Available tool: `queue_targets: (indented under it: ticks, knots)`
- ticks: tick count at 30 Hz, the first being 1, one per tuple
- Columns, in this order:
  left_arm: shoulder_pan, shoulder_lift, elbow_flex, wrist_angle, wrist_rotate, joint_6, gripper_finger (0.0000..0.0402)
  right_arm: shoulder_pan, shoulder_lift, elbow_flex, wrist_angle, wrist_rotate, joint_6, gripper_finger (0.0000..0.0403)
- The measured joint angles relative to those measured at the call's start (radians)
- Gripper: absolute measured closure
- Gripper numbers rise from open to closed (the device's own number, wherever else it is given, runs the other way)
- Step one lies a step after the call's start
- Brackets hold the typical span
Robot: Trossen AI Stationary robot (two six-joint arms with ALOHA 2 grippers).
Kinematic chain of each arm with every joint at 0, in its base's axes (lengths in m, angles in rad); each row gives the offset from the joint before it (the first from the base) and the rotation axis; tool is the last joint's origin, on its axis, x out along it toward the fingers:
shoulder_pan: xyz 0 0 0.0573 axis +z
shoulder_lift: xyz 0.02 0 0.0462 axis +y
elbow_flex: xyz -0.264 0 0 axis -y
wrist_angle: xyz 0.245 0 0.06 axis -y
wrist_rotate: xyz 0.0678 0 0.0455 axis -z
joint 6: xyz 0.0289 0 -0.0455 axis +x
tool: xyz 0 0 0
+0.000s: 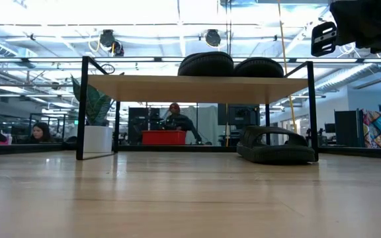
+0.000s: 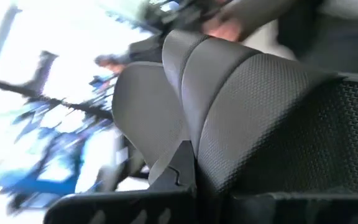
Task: Pick and place slides into the shelf
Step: Put the black slide under the shelf
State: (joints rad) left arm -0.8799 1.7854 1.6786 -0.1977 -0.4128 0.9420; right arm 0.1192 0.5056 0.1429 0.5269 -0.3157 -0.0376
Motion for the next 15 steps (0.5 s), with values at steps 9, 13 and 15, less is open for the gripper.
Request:
queue_targets:
  ticks: [9,13,15]
  knots:
    - [0.067,-0.275,-0.389,0.358,-0.256,0.044,0.0401,0.000,0.000,0.000,0.001,0.000,0.000,0.0403]
    - [0.068,-0.411,-0.684,0.671,-0.245,0.101,0.0401,0.000,0.000,0.000,0.001,0.000,0.000,0.0403]
    - [0.067,-0.472,-0.802,0.792,-0.231,0.112,0.0401,0.000,0.000,0.000,0.003,-0.001,0.000,0.0403]
